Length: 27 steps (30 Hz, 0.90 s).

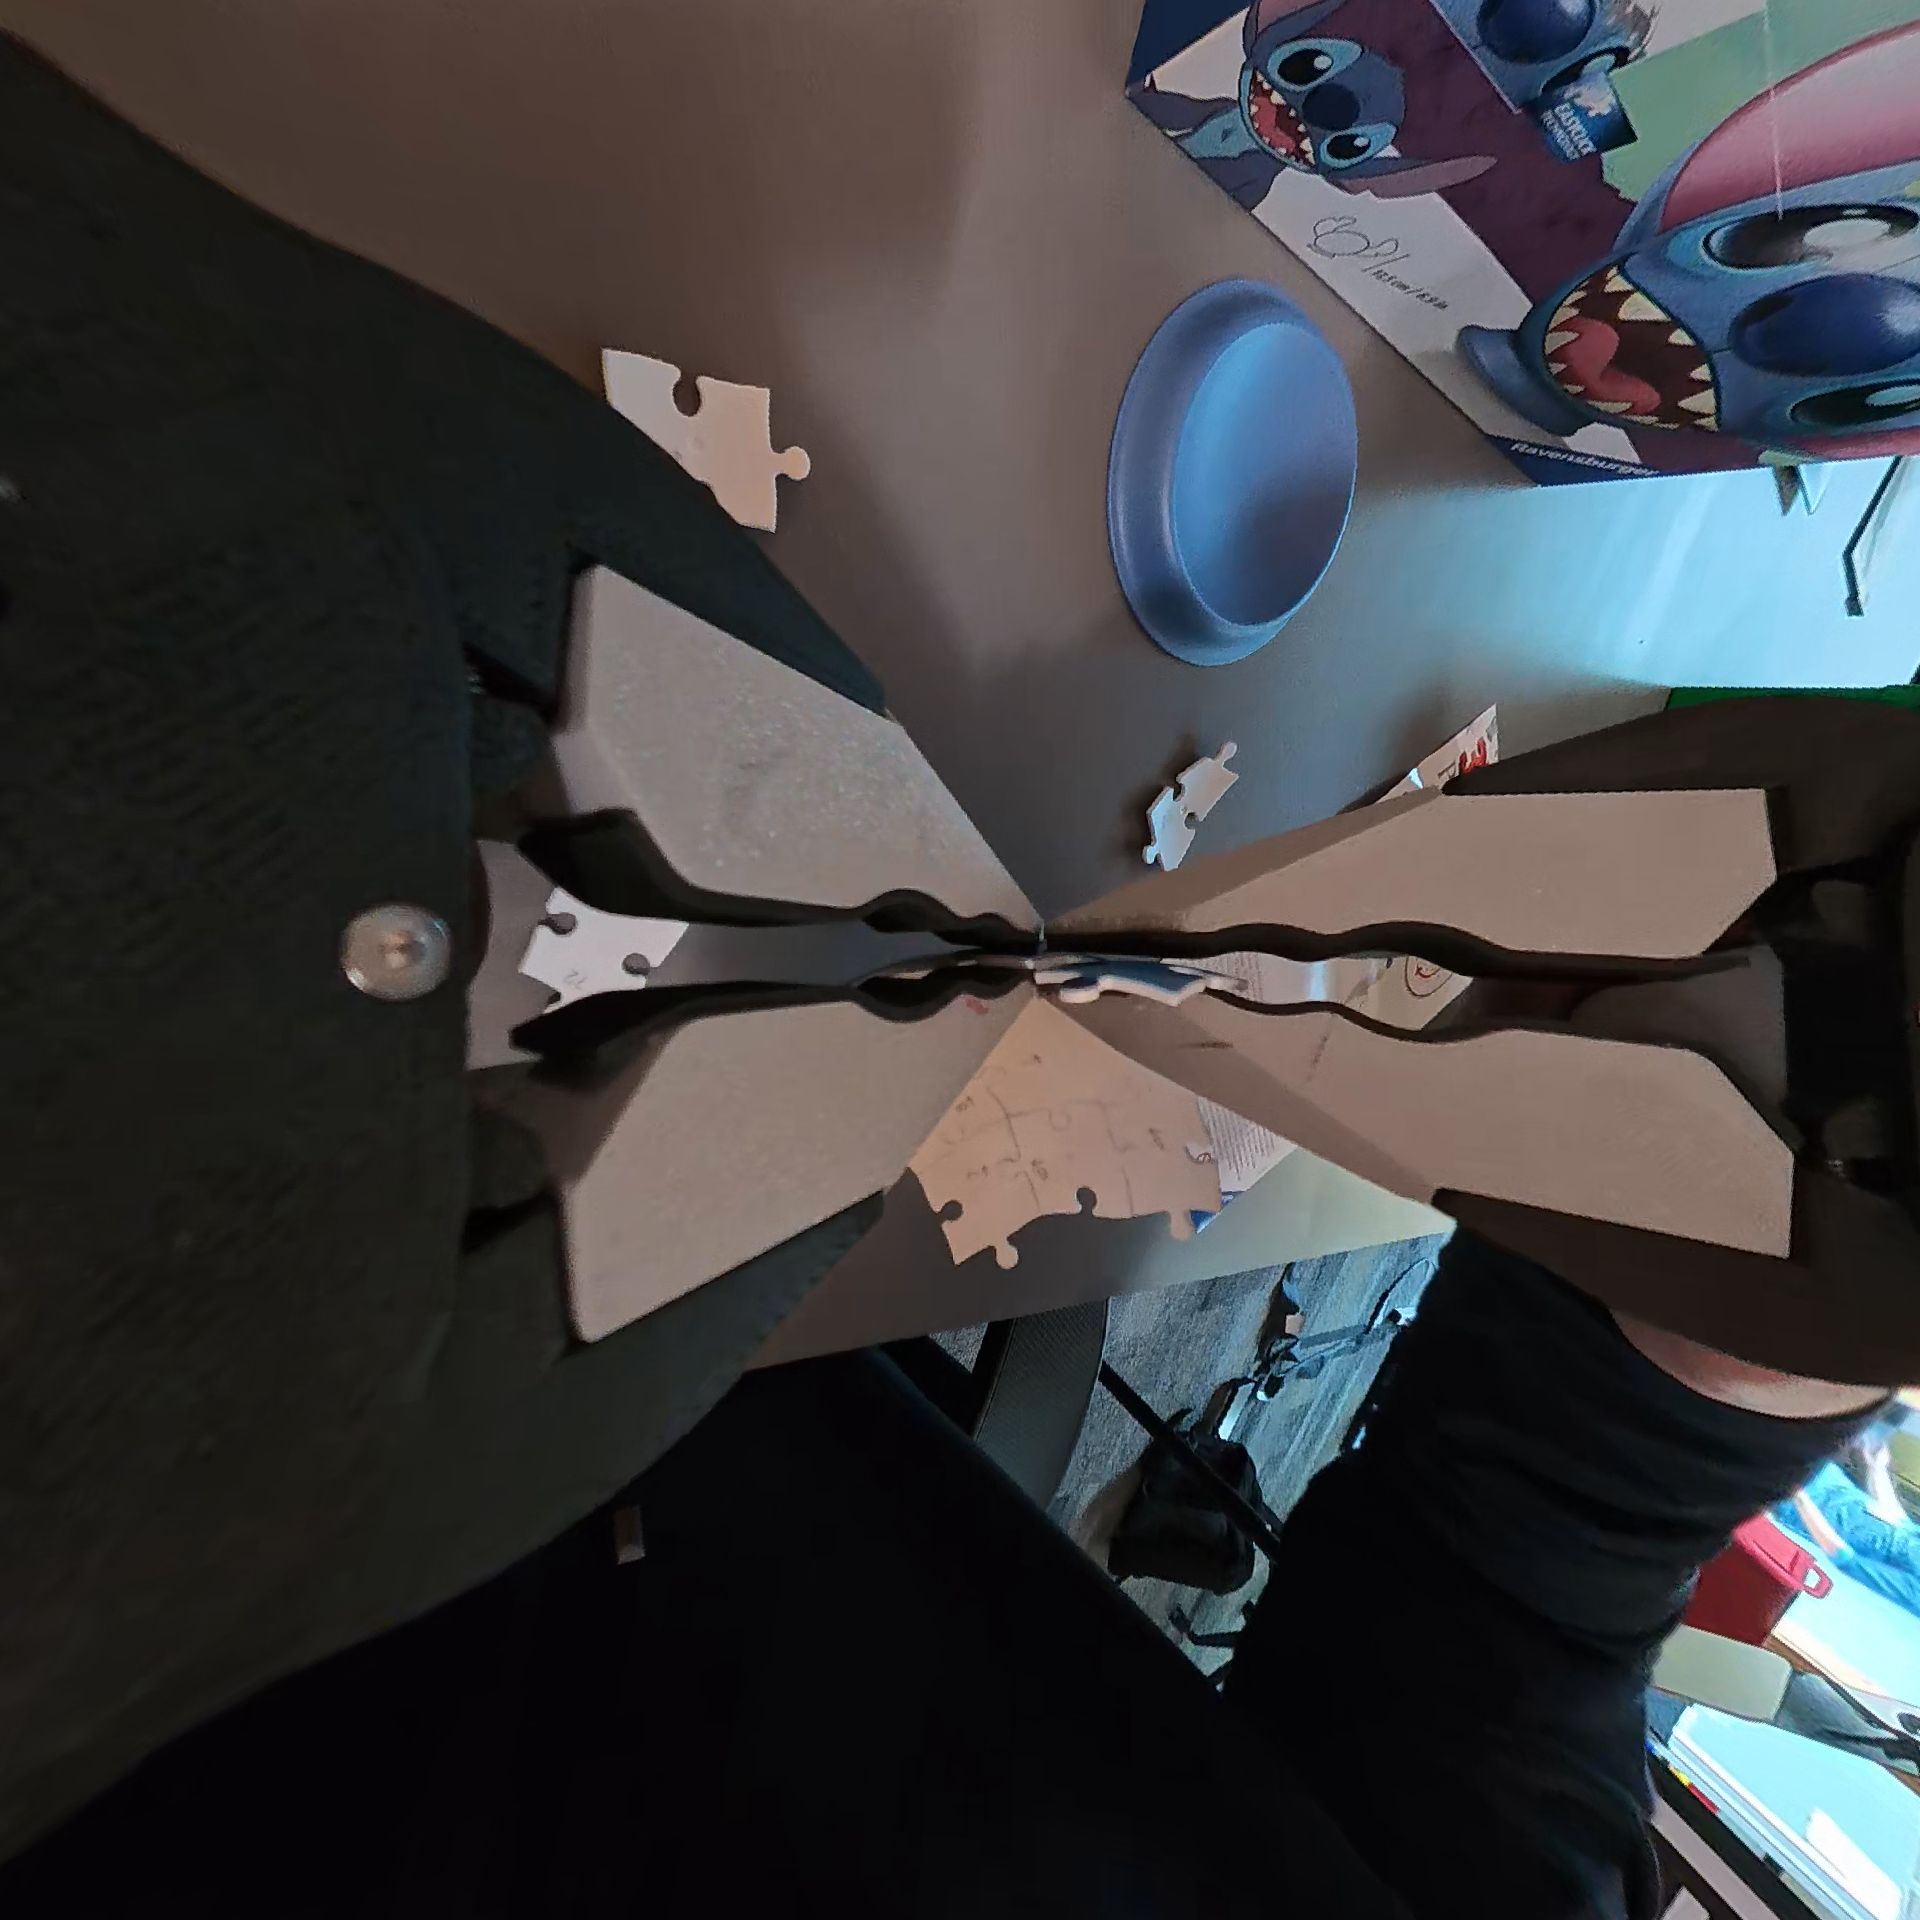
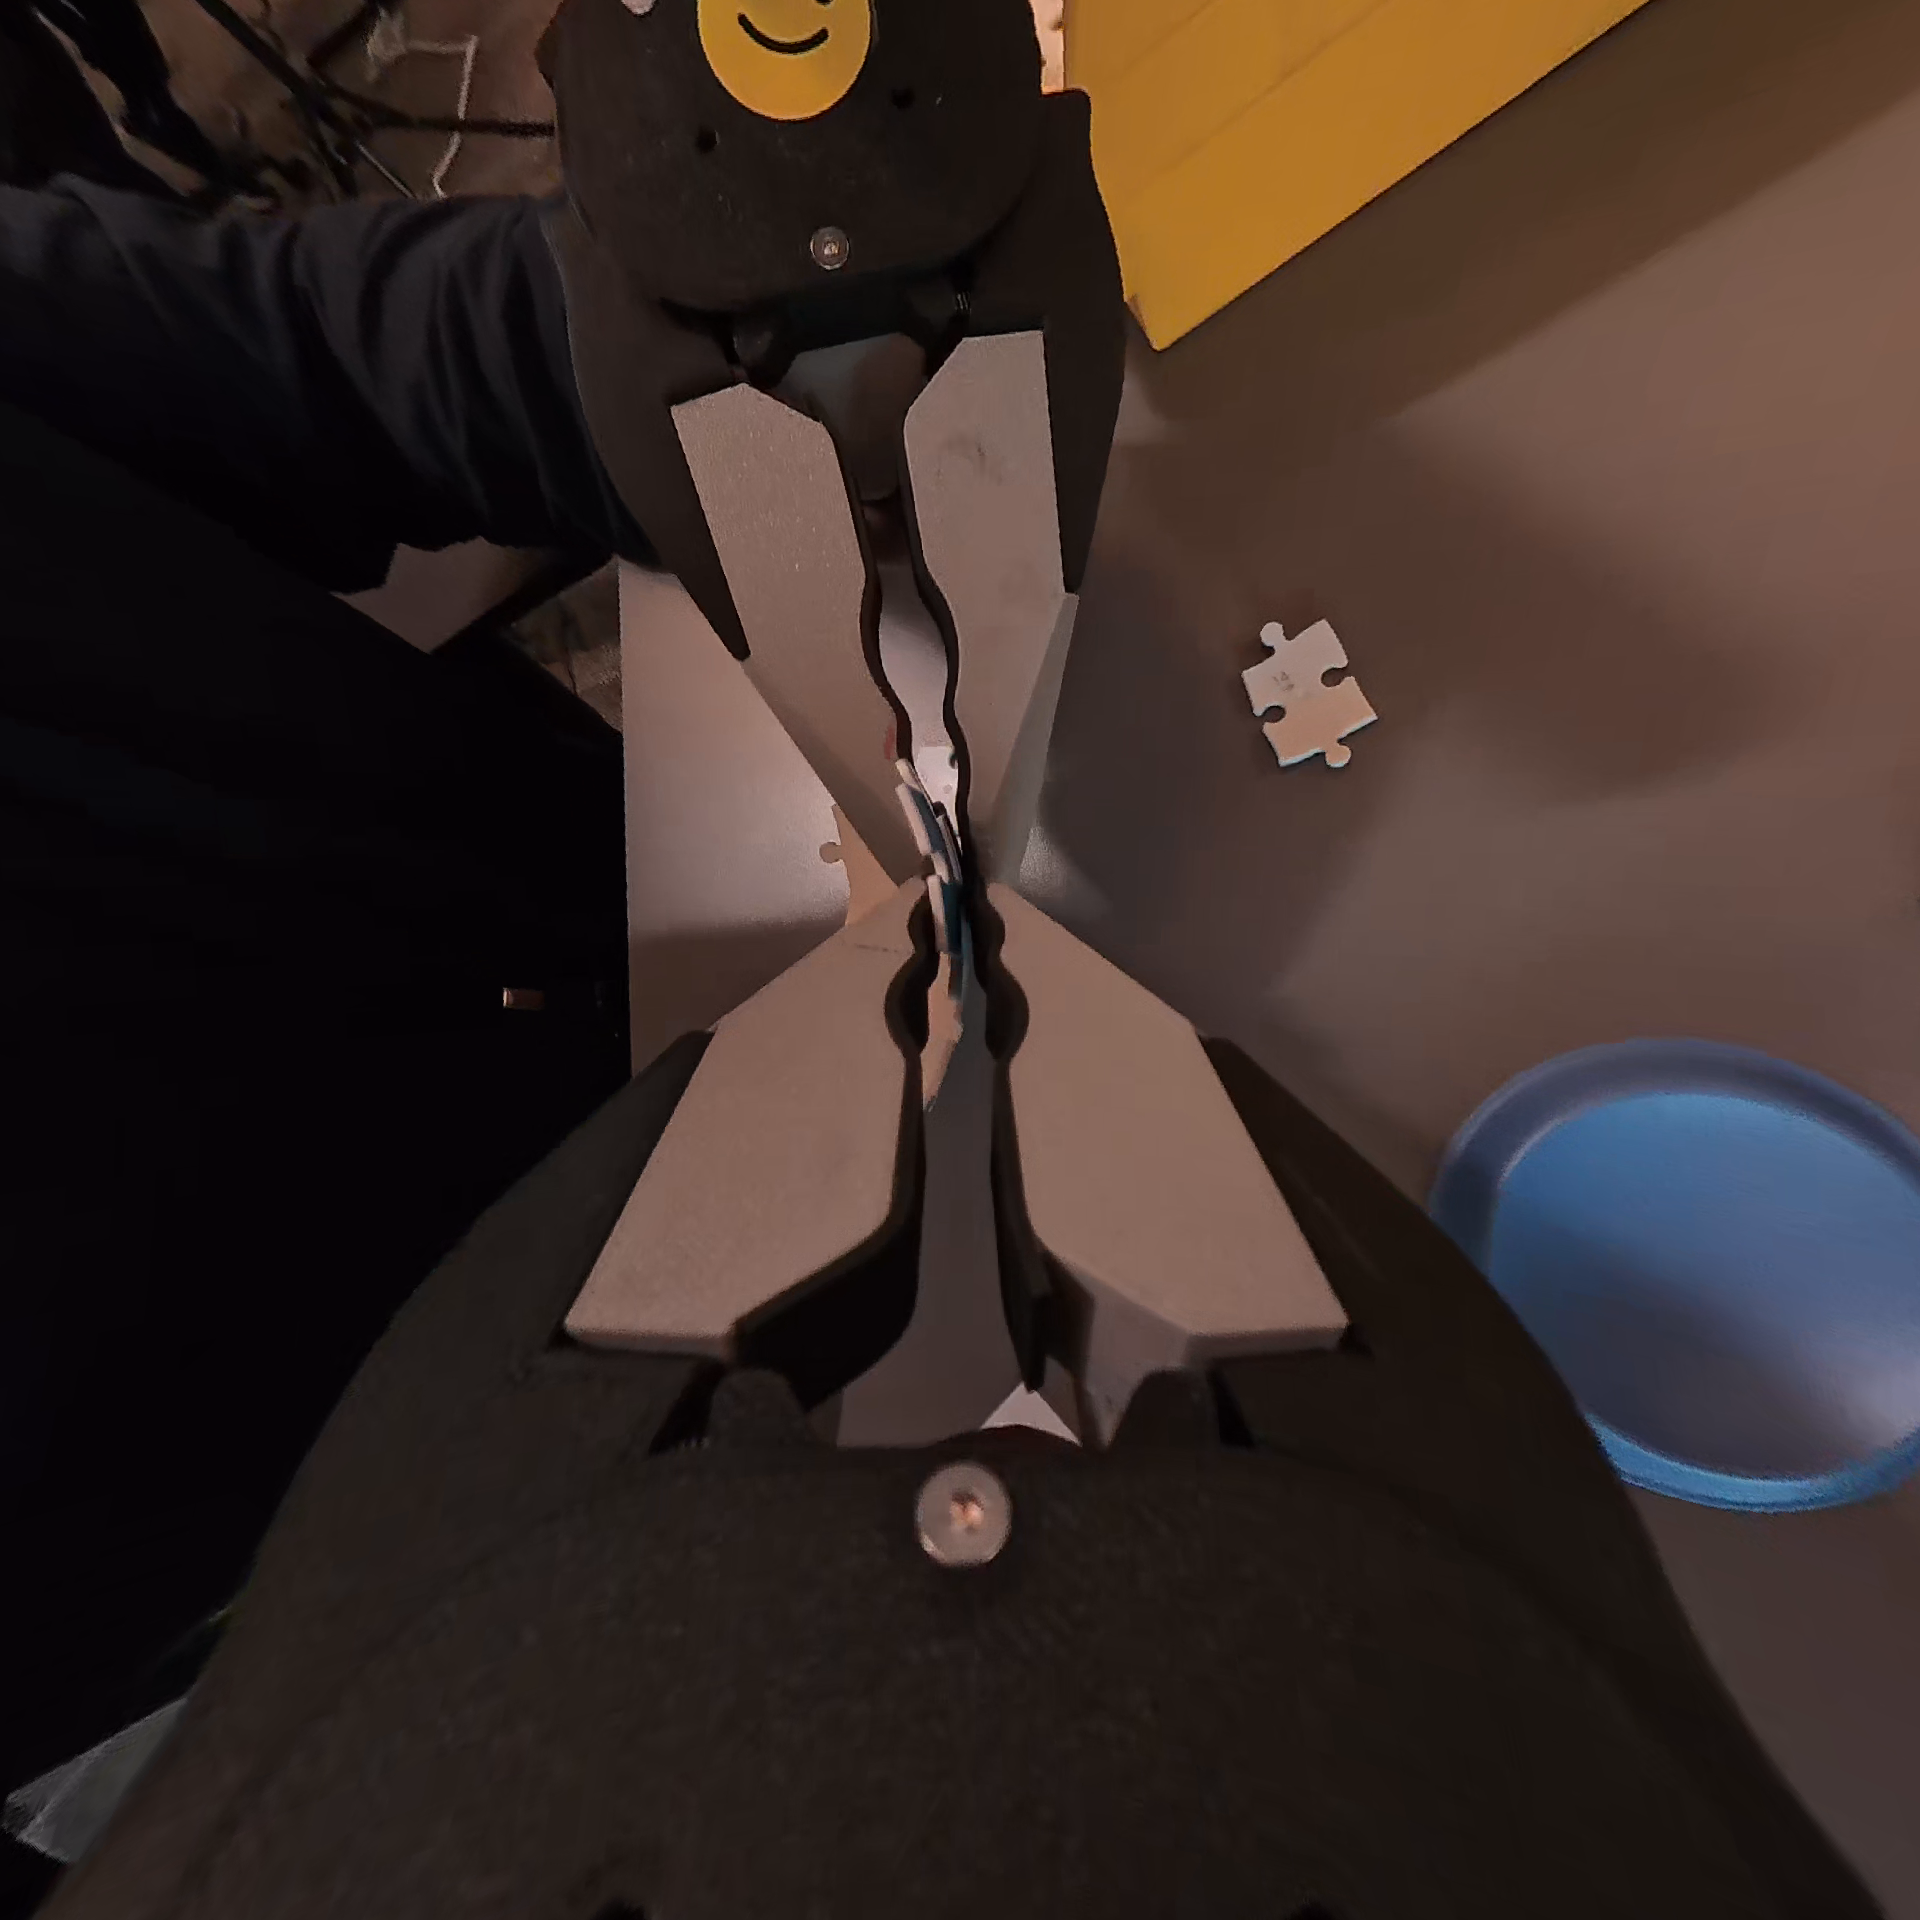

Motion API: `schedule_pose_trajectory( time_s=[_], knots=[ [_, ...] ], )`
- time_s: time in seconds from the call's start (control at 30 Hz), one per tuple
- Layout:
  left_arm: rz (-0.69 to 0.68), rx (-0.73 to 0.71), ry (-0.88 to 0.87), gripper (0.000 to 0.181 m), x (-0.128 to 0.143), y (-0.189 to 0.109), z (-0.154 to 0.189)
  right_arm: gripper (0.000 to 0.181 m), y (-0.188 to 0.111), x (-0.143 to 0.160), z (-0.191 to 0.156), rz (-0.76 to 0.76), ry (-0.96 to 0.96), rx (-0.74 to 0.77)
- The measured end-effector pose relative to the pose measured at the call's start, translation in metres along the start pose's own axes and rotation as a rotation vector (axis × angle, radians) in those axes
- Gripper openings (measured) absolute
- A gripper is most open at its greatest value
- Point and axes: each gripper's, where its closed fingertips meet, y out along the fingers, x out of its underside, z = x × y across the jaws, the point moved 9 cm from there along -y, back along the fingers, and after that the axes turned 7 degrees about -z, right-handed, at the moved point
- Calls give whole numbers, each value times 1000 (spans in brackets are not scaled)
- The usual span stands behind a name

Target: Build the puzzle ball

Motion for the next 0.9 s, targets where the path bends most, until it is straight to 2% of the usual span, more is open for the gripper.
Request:
schedule_pose_trajectory(
  time_s=[0.13,0.23,0.5,0.63,0.77,0.9],
  knots=[
    [6,-7,-9,0,0,-1,-2,11,-3,1,1,79,25,-46],
    [17,-1,-10,0,0,-1,-1,3,0,3,3,116,29,-36],
    [47,-5,-44,0,-1,-4,-5,2,0,8,6,266,76,-46],
    [46,0,-63,0,0,-3,-6,0,2,10,6,284,48,-4],
    [93,41,-130,0,-1,-8,-11,0,1,11,10,362,96,-35],
    [39,33,-95,0,3,-1,-8,0,5,12,4,274,8,21]
  ],
)
